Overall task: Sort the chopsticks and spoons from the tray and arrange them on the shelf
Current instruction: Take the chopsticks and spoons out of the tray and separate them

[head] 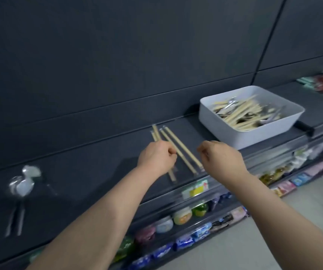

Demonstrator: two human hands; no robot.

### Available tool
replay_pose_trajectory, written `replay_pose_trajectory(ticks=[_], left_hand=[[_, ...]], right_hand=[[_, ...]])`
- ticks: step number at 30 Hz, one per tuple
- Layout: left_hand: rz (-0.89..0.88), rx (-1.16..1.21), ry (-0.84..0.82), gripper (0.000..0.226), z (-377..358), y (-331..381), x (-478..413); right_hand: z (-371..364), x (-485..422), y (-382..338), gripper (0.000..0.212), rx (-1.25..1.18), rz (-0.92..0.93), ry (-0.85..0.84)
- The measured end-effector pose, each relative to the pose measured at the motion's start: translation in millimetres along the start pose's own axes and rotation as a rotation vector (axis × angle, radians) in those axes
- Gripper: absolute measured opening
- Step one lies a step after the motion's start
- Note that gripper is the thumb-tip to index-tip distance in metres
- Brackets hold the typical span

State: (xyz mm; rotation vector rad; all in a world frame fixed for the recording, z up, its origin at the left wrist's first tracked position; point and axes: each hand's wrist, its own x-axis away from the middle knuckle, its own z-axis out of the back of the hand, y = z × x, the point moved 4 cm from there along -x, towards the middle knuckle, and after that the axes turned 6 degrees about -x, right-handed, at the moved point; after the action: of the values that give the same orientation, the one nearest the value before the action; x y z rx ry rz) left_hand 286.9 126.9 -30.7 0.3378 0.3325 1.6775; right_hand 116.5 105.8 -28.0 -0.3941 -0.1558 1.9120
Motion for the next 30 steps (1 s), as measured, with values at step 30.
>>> replay_pose_trajectory(ticks=[30], left_hand=[[0.037, -0.297, -0.086, 0.024, -108.4, 246.2, -247.5]], right_hand=[[86.1, -132.0, 317.6, 0.022, -0.067, -0.096, 0.050]])
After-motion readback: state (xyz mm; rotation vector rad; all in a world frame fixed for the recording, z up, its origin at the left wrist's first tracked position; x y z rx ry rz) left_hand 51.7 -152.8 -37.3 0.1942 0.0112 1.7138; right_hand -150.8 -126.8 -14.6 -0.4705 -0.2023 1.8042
